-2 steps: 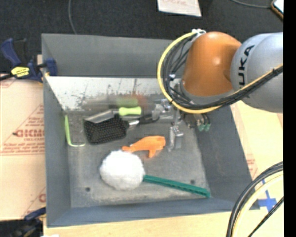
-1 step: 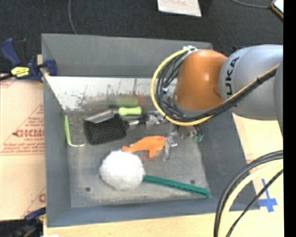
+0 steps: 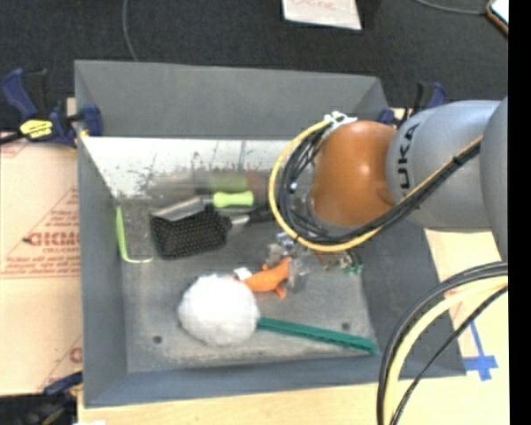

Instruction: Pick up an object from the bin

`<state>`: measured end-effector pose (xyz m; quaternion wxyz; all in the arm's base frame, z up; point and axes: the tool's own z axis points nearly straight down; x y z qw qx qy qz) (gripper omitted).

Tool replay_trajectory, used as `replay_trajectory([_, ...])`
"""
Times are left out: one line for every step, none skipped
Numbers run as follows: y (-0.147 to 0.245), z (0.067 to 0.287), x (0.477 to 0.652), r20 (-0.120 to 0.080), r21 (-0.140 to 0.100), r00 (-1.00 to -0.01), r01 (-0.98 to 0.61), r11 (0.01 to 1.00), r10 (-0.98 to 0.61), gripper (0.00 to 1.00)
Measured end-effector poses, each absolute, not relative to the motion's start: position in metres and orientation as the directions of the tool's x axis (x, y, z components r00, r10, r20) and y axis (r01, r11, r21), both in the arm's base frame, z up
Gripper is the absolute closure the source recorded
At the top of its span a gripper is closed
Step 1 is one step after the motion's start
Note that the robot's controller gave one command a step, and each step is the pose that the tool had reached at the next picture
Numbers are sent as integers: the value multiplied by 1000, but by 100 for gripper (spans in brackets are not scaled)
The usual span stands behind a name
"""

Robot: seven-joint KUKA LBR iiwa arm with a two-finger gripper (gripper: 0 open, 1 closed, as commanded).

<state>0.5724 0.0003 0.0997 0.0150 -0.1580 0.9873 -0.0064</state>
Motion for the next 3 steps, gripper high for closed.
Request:
replay_trajectory([0, 100, 572, -28, -17, -950, -312, 950, -312, 100])
replay_trajectory([-6, 201, 568, -26, -18, -959, -282, 959, -283, 100])
replay_trajectory([-8, 221, 574, -31, -20, -949, -313, 949, -314, 100])
